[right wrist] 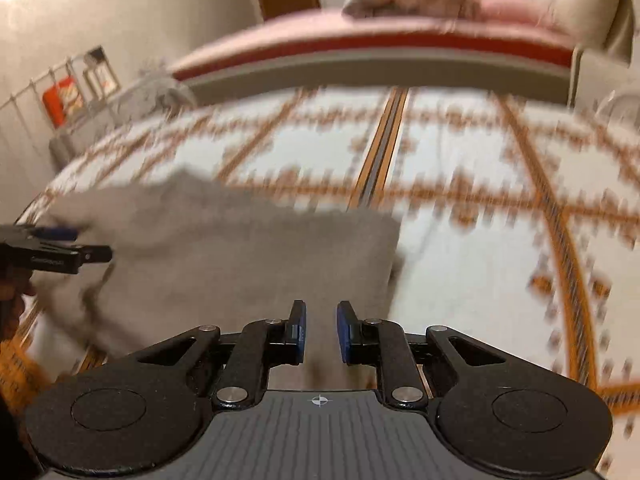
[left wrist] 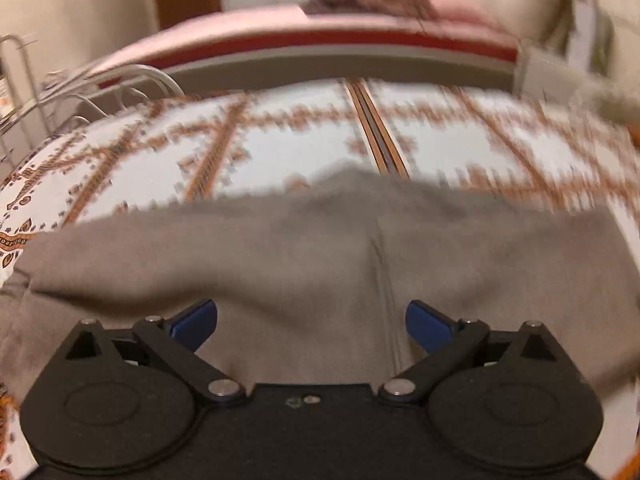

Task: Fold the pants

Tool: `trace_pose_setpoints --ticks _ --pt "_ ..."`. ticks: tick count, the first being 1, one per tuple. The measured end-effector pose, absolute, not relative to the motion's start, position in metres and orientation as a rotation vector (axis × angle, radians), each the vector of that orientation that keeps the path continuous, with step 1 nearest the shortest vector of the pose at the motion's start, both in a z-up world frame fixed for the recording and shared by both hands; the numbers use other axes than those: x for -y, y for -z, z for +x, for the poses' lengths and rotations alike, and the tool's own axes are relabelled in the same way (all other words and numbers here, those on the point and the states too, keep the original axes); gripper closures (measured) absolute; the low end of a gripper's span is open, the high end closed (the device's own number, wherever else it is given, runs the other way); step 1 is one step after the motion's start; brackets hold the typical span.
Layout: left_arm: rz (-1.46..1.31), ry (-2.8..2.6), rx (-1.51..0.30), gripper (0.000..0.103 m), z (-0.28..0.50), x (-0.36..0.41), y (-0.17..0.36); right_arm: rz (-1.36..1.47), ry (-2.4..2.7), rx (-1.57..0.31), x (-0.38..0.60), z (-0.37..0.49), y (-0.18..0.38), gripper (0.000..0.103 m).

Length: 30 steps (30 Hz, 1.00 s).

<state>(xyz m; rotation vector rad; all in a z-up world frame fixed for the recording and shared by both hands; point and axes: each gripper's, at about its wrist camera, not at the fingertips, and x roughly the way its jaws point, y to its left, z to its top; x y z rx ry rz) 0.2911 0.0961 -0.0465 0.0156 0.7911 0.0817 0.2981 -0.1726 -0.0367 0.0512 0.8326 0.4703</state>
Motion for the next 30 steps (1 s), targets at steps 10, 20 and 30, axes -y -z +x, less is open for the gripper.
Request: trace_pose_setpoints --ticks 10,20,30 --pt "-0.039 -0.061 -0.835 0.006 0.349 -0.089 0.069 0.08 -0.41 -0.851 0.164 0.375 0.069 0.085" --pt "-0.053 -0.142 -0.788 0.008 0.325 -0.129 0.052 0.193 -0.367 -0.798 0.189 0.368 0.052 0.084" --pt "-0.109 -0.377 -0.801 0.008 0.235 -0.24 0.031 0.141 -0.38 -0.809 0.202 0.326 0.036 0.056"
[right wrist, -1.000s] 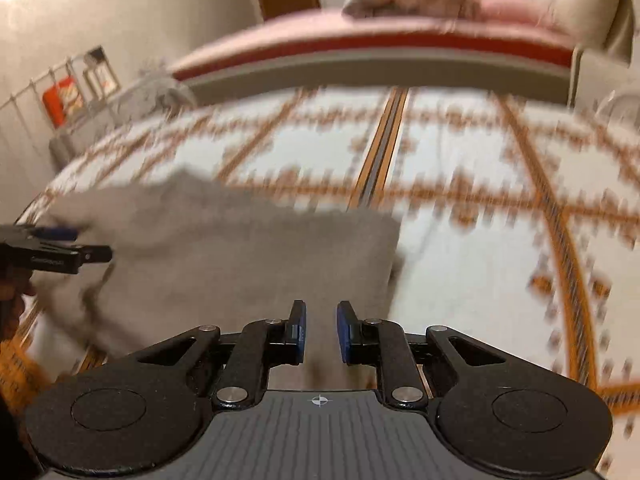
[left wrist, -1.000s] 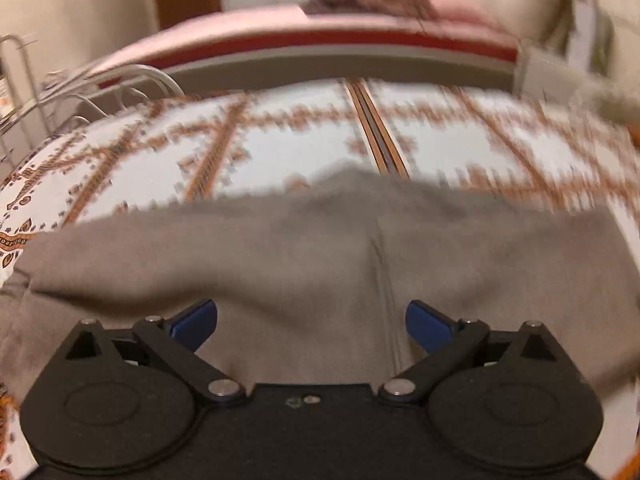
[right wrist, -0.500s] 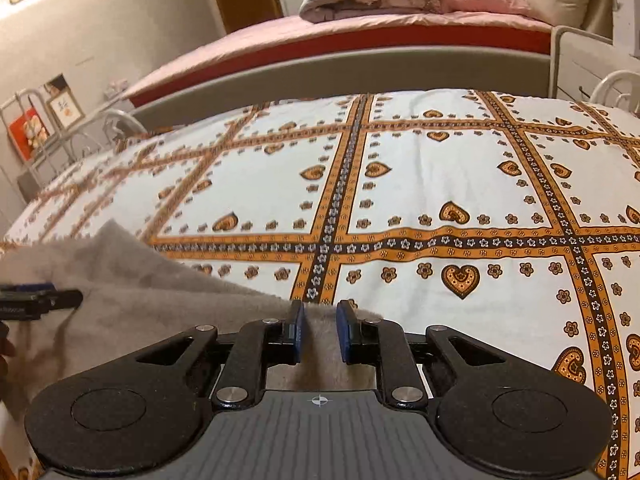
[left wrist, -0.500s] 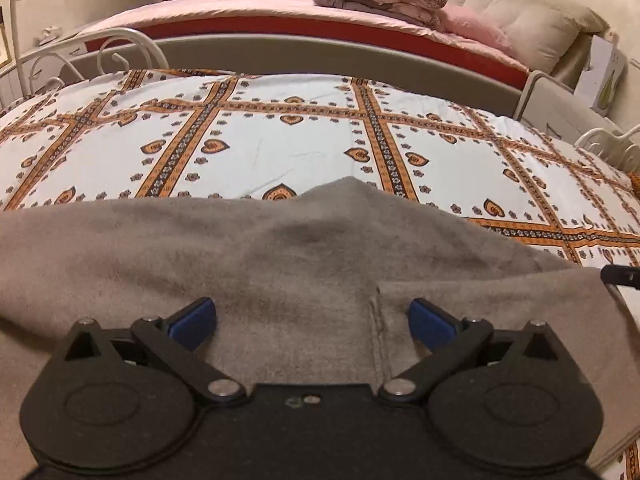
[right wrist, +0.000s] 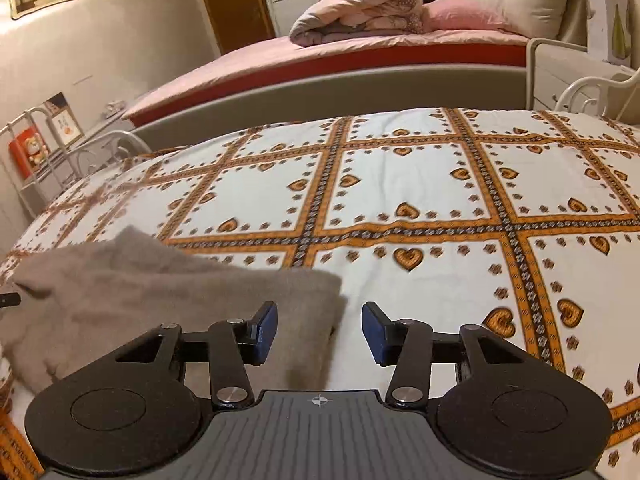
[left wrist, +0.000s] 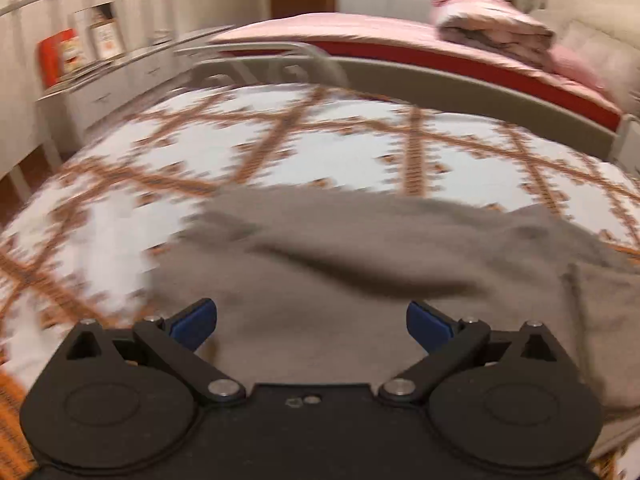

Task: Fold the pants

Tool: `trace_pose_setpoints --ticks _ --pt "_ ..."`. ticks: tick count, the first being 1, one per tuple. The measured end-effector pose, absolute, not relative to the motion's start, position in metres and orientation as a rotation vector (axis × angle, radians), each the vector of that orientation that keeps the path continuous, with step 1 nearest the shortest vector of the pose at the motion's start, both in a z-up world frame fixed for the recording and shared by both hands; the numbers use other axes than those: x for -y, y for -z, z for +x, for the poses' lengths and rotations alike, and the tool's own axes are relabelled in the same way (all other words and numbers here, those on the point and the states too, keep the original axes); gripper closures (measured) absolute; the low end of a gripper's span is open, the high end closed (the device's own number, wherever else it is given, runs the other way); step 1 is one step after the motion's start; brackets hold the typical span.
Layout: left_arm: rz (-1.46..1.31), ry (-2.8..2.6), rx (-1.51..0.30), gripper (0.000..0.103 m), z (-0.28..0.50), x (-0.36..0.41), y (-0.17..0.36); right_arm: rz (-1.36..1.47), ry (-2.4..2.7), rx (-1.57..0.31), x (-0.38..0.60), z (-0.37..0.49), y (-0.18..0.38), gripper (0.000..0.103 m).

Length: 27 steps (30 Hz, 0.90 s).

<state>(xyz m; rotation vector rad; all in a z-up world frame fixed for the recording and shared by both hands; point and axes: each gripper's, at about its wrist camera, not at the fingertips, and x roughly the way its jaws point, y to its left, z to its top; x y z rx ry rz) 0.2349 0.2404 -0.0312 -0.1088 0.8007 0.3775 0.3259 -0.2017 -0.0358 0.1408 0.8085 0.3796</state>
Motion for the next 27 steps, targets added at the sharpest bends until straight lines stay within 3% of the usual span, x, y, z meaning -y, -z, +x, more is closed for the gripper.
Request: trace_pose_setpoints --ticks 16,21,27 --pt "-0.251 -0.455 -0.83 0.008 0.191 -0.297 0.044 0.105 -0.452 -0.779 0.172 0.271 0.024 0.056" --pt "-0.63 -0.352 -0.811 0.026 0.193 -0.324 0.067 0.107 -0.445 -0.788 0.172 0.272 0.028 0.056" --pt "-0.821 -0.366 -0.712 0.027 0.19 -0.341 0.08 0.099 -0.456 -0.794 0.171 0.273 0.031 0.056"
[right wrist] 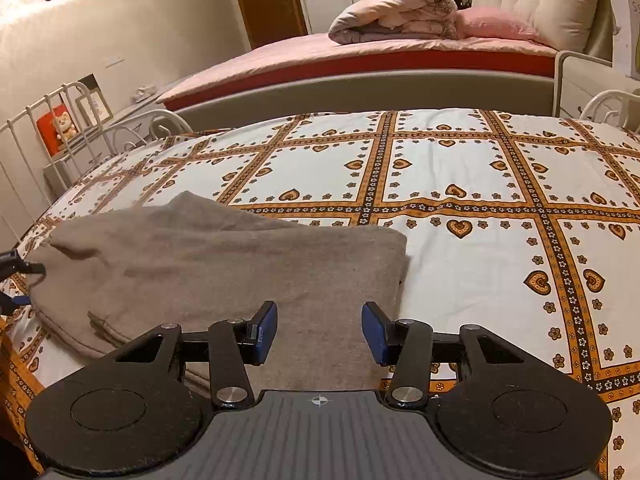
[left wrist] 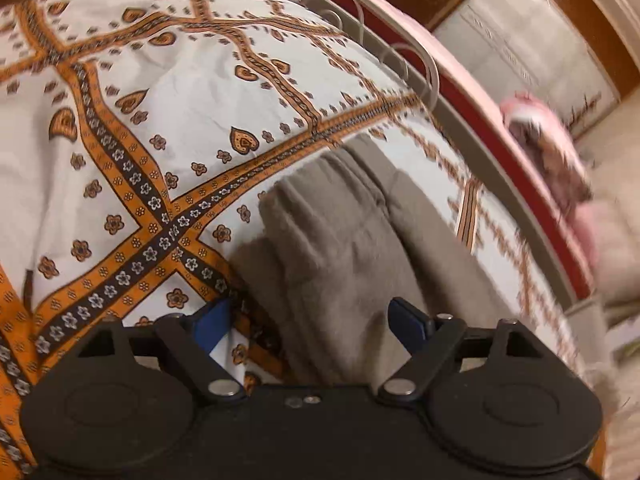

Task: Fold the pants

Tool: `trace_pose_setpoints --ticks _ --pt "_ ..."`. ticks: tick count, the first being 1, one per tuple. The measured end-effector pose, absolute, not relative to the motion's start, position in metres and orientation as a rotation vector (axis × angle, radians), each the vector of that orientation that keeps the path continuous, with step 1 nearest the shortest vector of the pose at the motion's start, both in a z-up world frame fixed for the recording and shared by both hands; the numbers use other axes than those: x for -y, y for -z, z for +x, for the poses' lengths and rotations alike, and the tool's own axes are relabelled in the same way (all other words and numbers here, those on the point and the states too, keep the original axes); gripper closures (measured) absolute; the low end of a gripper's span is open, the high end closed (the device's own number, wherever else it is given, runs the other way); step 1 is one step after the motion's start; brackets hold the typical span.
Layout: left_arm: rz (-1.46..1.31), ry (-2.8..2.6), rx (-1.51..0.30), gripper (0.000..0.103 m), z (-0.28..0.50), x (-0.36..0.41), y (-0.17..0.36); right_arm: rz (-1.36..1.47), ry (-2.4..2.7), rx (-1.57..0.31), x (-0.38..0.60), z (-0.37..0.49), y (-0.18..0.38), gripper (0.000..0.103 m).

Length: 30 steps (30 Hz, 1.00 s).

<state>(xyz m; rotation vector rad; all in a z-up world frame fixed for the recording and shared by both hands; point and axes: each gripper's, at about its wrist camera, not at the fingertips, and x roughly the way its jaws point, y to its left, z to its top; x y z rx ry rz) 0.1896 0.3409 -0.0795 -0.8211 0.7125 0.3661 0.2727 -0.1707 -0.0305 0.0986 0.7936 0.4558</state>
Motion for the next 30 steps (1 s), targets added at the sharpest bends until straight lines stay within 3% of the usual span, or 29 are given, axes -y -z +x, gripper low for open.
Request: trace_pose_setpoints --ticks 11,23,26,30 --pt "-1.116 -0.219 -0.512 0.027 0.176 -0.369 0.105 0.095 -0.47 -0.794 0.167 0.276 0.033 0.056" --pt "-0.966 -0.075 -0.442 0.029 0.206 -0.374 0.113 0.096 -0.458 -0.81 0.162 0.286 0.041 0.056" --pt "-0.938 -0.13 -0.493 0.069 0.213 -0.376 0.11 0.083 -0.421 -0.843 0.164 0.29 0.049 0.056" --pt "-0.873 -0.125 -0.47 0.077 0.216 -0.366 0.088 0.103 -0.414 -0.832 0.169 0.289 0.045 0.056"
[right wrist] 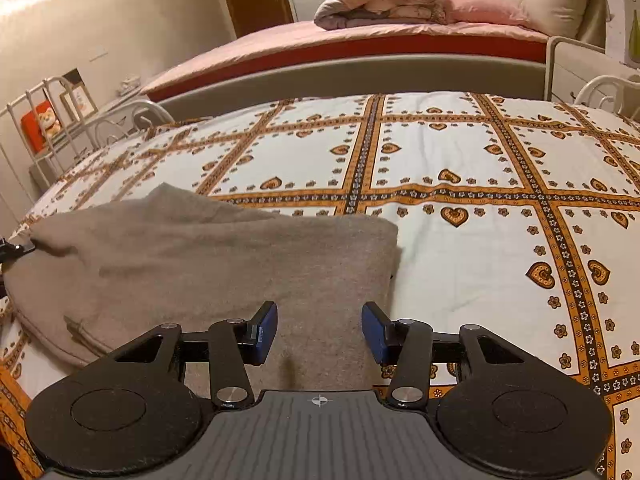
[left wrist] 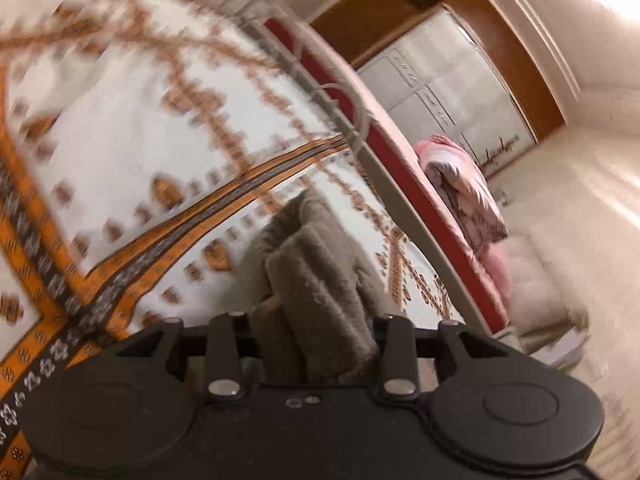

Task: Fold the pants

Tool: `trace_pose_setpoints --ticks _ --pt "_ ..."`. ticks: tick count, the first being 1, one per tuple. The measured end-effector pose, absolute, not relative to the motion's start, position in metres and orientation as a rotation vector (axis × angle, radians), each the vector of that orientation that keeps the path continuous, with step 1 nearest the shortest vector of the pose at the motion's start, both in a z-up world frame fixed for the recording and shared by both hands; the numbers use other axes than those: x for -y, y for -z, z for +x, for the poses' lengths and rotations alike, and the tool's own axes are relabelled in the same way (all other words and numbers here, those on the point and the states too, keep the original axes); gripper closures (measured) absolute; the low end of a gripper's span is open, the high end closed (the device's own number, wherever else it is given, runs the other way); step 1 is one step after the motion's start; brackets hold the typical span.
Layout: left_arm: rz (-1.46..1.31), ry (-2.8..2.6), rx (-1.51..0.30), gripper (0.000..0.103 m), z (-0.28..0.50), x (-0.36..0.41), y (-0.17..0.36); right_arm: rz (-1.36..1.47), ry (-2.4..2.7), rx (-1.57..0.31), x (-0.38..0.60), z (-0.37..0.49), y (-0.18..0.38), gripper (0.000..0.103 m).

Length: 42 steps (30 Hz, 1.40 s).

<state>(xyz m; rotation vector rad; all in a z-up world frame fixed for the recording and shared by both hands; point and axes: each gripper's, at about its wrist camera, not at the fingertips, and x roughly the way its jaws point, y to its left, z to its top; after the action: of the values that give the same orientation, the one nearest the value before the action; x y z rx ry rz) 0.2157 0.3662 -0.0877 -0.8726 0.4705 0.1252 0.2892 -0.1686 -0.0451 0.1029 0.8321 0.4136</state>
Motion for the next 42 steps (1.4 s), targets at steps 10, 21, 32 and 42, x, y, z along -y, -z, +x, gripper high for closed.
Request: trace_pose_setpoints --ticks 10,21,32,42 --pt "-0.808 0.008 -0.352 0.078 0.218 -0.306 0.016 0.221 -0.364 -0.815 0.196 0.286 0.029 0.056" --pt "-0.585 0.163 -0.383 0.079 0.254 -0.196 -0.027 0.296 -0.318 -0.769 0.24 0.265 0.008 0.055" --pt "-0.336 0.338 -0.493 0.079 0.296 -0.051 -0.023 0.341 -0.272 -0.783 0.282 0.252 0.012 0.055" --pt "0.08 0.433 -0.615 0.079 0.301 0.049 0.023 0.354 -0.269 -0.795 0.299 0.248 0.012 0.055"
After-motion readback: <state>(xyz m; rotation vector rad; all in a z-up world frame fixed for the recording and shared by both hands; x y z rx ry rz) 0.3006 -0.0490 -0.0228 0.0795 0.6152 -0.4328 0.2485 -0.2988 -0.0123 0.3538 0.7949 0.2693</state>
